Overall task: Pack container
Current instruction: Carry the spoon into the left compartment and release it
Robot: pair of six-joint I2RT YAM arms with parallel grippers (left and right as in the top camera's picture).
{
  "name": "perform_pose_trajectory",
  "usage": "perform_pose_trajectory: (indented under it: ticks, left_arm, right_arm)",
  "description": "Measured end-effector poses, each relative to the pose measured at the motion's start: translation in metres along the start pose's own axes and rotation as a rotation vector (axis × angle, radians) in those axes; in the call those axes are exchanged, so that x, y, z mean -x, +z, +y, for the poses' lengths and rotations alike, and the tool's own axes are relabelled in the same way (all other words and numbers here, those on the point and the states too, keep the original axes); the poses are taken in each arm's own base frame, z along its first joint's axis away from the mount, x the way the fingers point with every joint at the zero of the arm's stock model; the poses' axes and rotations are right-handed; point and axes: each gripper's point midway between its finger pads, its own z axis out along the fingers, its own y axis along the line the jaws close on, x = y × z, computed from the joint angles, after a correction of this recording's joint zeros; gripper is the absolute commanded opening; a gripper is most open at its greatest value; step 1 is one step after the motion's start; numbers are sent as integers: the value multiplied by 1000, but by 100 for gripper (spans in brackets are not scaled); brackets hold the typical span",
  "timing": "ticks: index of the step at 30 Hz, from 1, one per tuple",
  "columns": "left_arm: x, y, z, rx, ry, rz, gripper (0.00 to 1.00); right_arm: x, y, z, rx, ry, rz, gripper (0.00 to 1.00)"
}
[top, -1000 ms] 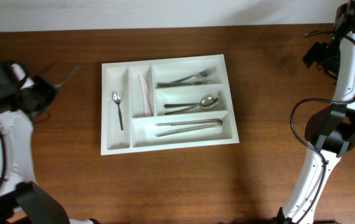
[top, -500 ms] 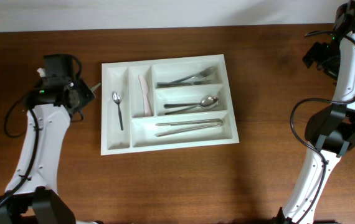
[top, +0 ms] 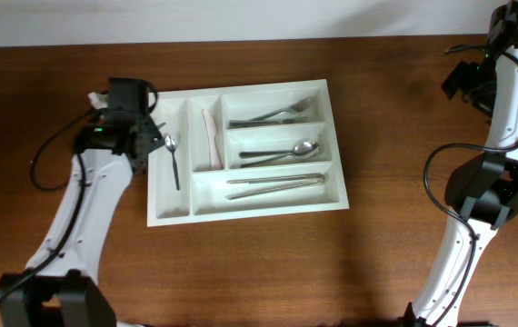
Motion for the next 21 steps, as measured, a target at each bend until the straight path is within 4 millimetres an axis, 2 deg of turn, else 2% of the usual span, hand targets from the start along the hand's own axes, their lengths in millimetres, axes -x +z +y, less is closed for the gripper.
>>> perform_pose_trajectory:
  ticks: [3, 8, 11, 12, 16, 19, 21]
  left_arm:
    - [-9, 15, -8, 28, 35, 16, 2]
    - [-23, 47, -10, 80, 64, 62, 2]
    - [-25, 57, -11, 90, 68, 68, 2]
    - [-26, 59, -12, 91, 68, 68, 5]
    - [-24, 63, -14, 87, 67, 59, 41]
    - [-22, 63, -15, 83, 54, 48, 62]
    - [-20, 63, -16, 80, 49, 41, 67]
  right_arm:
    - [0, 0, 0, 0, 0, 0, 99]
    - [0, 0, 0, 0, 0, 0, 99]
    - [0, 0, 0, 0, 0, 0, 99]
    - [0, 0, 0, 0, 0, 0, 99]
    - [0, 0, 0, 0, 0, 0, 99]
    - [0, 0, 0, 0, 0, 0, 99]
    - [0, 0, 0, 0, 0, 0, 99]
